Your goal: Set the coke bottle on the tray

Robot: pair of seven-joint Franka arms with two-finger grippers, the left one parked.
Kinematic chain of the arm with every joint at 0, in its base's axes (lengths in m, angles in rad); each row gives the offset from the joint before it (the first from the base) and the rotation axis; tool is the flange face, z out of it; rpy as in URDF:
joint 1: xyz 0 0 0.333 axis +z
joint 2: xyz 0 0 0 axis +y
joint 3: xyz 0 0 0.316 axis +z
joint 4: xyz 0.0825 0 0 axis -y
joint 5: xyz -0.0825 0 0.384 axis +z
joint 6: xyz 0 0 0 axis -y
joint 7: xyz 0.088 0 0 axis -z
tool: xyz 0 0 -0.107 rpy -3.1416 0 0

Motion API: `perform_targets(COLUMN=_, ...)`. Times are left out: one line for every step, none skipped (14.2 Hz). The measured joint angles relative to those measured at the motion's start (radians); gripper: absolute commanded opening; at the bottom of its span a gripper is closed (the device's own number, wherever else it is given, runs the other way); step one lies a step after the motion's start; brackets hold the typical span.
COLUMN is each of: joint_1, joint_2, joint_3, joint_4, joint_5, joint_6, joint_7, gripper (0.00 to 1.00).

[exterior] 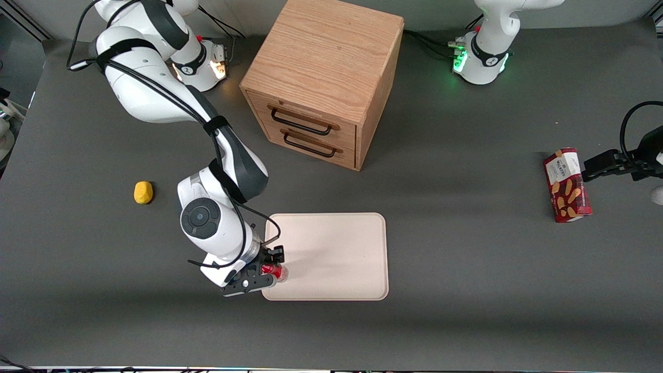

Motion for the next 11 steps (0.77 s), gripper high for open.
perform_targets(joint_1=0.0, joint_2=0.0, joint_3=0.0, joint_4=-0.003, joint_5=0.0, joint_6=0.009, joint_7=0.0, gripper=1.0)
perform_targets(joint_1=0.0, joint_2=0.0, joint_3=0.0, joint_4=-0.003, joint_5=0.0, joint_6=0.012, joint_7=0.0, gripper=1.0)
perform_targets(joint_1=0.0, joint_2=0.0, joint_3=0.0, joint_4=-0.003, joint_5=-0.001, joint_6=0.015, joint_7=0.0, gripper=1.0)
perform_targets(joint_1=-0.001, joint_2=-0.002, joint_3=0.0, joint_4=-0.001, joint_5=-0.001, joint_6=0.016, joint_7=0.0, gripper=1.0)
perform_targets(joint_1=-0.002, joint_2=-0.006, joint_3=0.0, joint_4=0.001, joint_5=-0.001, joint_6=0.015, joint_7=0.0, gripper=1.0)
perform_targets(joint_1=-0.004, joint_2=-0.016, joint_3=0.0, joint_4=0.003, joint_5=-0.001, joint_6=0.007, joint_7=0.0, gripper=1.0)
perform_targets(joint_1=-0.007, joint_2=-0.033, joint_3=0.0, joint_4=0.004, joint_5=-0.001, joint_6=-0.022, joint_7=0.0, gripper=1.0)
perform_targets(joint_1=-0.011, joint_2=-0.057, joint_3=-0.001, joint_4=0.005, joint_5=-0.001, joint_6=-0.074, joint_7=0.0, gripper=1.0)
perform_targets(joint_1=-0.016, joint_2=-0.087, joint_3=-0.002, joint_4=0.005, joint_5=0.002, joint_6=-0.137, joint_7=0.0, gripper=1.0)
perform_targets(joint_1=-0.023, joint_2=-0.12, joint_3=-0.004, joint_4=0.003, joint_5=0.016, joint_6=-0.196, joint_7=0.0, gripper=1.0)
perform_targets(joint_1=-0.031, joint_2=-0.159, joint_3=-0.016, joint_4=-0.006, joint_5=0.045, joint_6=-0.244, joint_7=-0.004, gripper=1.0)
